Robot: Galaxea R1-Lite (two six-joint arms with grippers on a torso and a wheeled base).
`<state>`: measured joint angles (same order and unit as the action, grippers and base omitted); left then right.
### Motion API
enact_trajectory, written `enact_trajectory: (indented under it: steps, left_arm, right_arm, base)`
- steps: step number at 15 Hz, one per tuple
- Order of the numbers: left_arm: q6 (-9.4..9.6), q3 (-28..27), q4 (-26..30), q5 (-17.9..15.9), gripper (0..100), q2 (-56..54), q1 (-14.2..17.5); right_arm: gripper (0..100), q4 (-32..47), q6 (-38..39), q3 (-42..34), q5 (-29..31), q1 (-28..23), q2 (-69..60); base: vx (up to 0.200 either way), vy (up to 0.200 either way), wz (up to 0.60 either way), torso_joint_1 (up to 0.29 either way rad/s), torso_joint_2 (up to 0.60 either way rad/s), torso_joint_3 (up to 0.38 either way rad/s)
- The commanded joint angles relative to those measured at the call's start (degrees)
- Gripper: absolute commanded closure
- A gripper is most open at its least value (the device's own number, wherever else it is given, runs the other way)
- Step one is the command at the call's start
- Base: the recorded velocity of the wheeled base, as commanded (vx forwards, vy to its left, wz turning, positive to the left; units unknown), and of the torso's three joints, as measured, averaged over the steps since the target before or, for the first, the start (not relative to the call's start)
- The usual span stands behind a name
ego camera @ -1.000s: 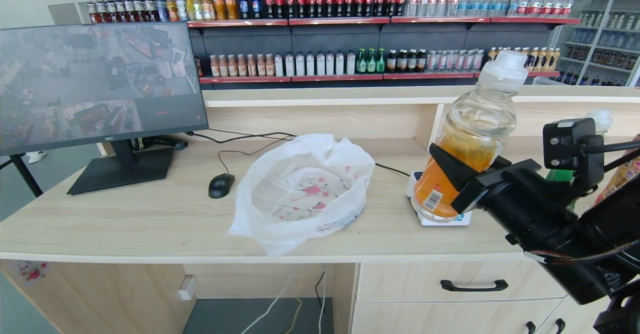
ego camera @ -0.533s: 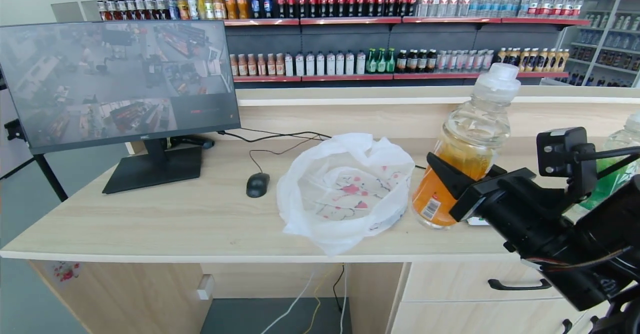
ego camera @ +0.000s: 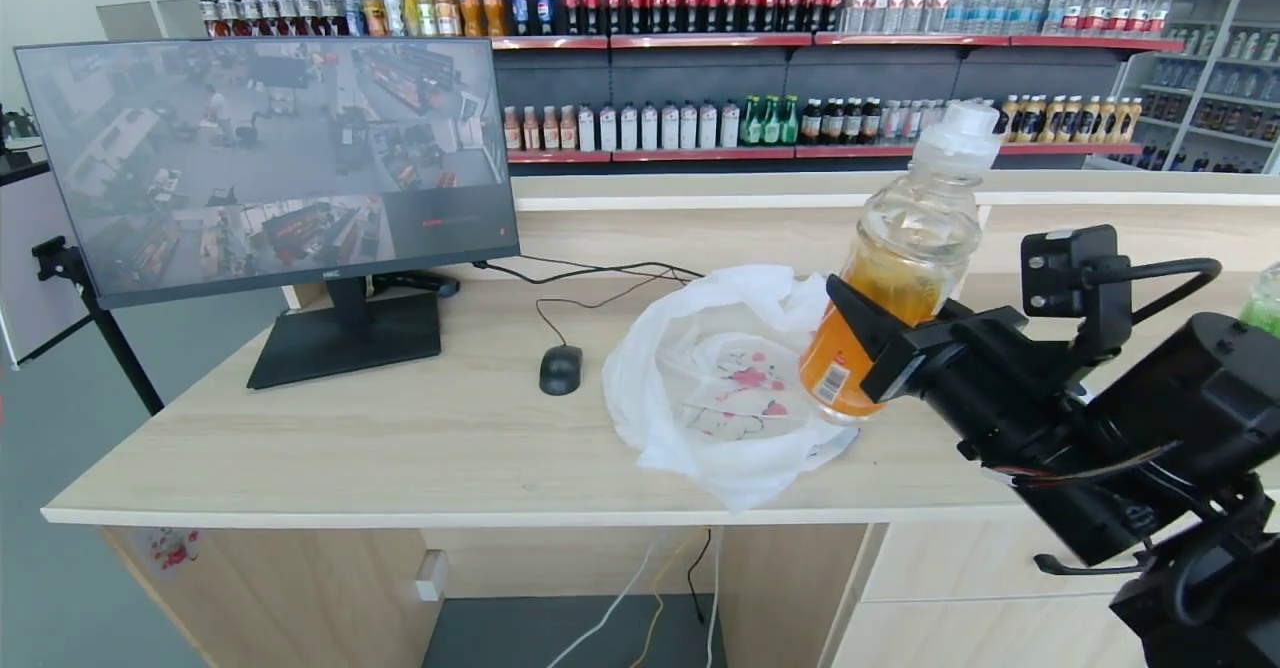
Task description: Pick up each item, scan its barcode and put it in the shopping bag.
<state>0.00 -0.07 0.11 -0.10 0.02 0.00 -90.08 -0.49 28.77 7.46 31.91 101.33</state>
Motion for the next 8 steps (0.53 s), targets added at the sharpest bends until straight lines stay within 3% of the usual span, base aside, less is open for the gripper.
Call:
enact_trajectory:
  steps: [1,8]
  left_arm:
    - [0.0,-0.01,-0.02,0.01,0,-0.02,0.0]
    - [0.09,0.07,-0.02,0.01,0,-0.02,0.0]
  right_arm:
    - [100,0.08,-0.3,4.98,-0.17,1.04,5.72]
    - [100,0.08,-0.3,14.47,-0.87,1.92,14.95]
  base:
    - [0.0,0.0,0.0,0.0,0.0,0.0]
    - [0.0,0.0,0.0,0.0,0.0,0.0]
